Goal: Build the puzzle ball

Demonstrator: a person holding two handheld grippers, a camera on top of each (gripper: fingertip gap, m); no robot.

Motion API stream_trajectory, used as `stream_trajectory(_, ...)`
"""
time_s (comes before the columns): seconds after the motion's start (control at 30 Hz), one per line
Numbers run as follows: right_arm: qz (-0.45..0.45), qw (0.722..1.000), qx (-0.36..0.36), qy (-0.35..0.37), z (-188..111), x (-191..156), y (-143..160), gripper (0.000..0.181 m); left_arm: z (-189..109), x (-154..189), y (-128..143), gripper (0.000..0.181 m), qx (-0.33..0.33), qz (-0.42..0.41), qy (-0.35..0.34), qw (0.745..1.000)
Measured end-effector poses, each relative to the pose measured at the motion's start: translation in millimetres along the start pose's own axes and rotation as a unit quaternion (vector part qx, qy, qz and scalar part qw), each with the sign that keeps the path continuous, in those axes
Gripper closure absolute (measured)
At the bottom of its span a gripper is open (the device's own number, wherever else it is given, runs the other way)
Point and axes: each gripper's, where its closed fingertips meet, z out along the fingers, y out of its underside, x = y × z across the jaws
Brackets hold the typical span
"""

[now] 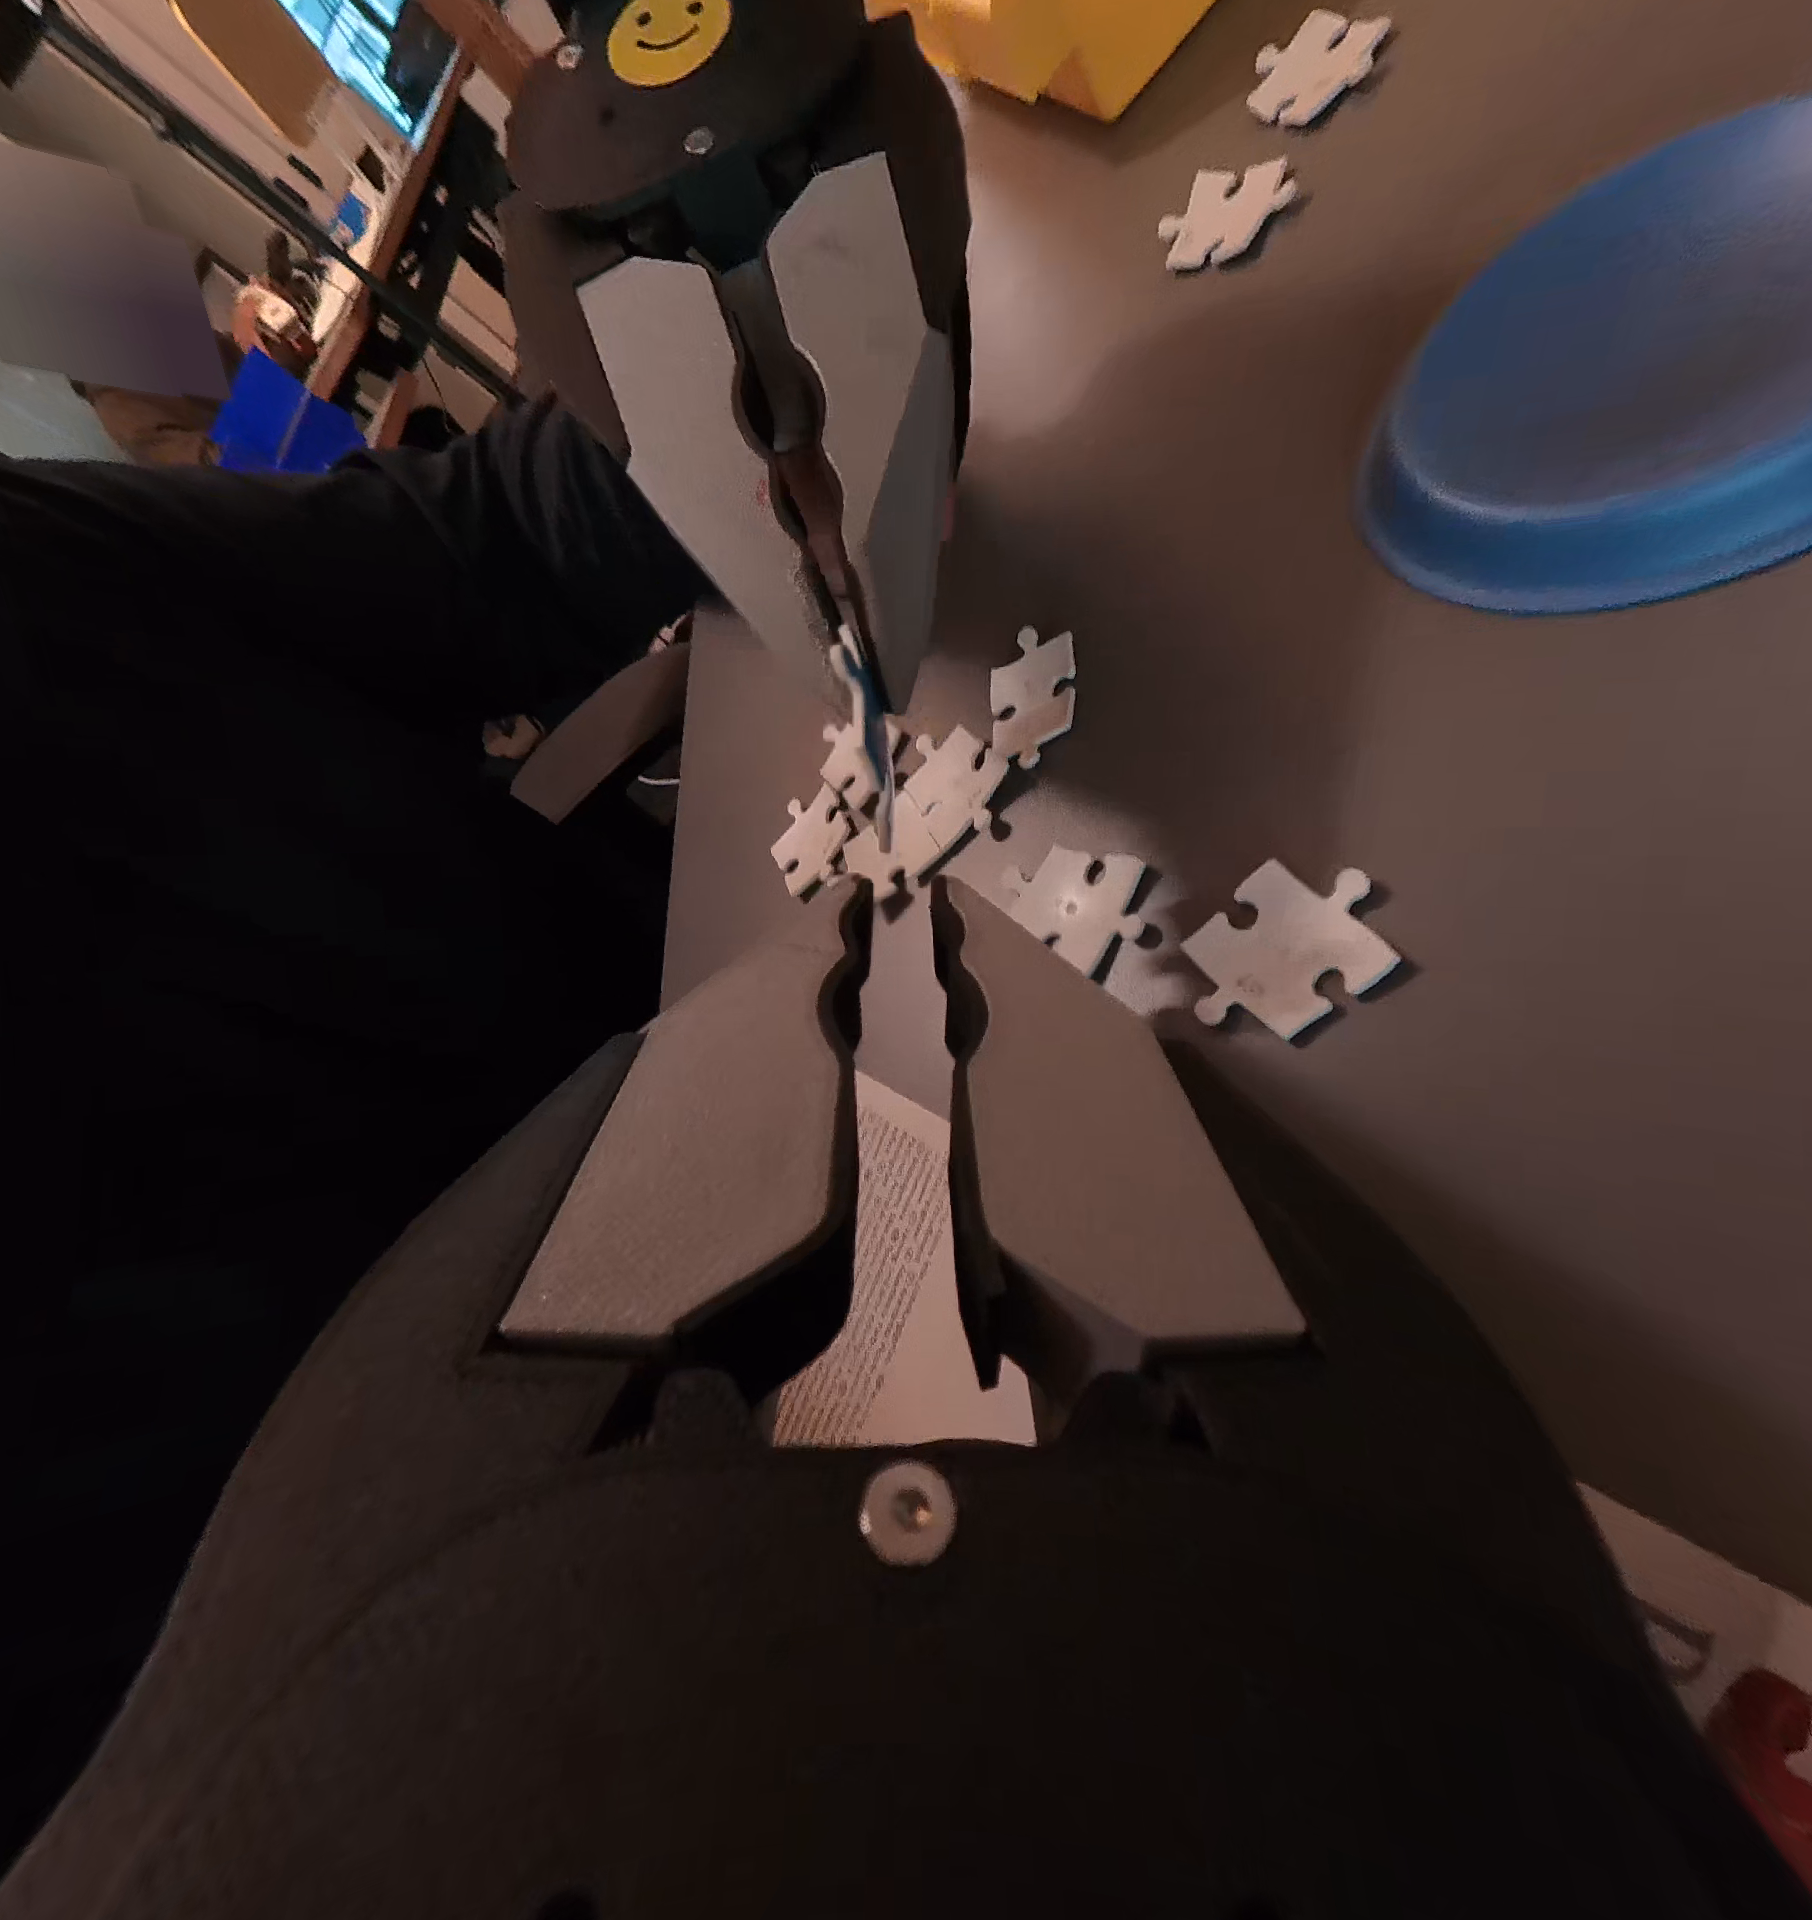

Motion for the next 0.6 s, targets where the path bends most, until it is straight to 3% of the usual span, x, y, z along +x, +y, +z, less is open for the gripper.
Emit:
stream_trajectory(0.13, -0.005, 0.999, 0.037, -0.008, 3, -4, -14, 0.173, -6, -5, -13, 0.181, 0.043, -0.032, 0.004, 0.999)
stream_trajectory(0.27, -0.007, 0.998, 0.058, -0.004, 1, -4, -21, 0.181, -5, -4, -12, 0.181, 0.041, -0.034, 0.008, 0.999)
stream_trajectory(0.6, 0.003, 0.997, 0.071, 0.001, -13, 0, -23, 0.181, 7, -6, 16, 0.181, -0.044, 0.022, -0.023, 0.999)
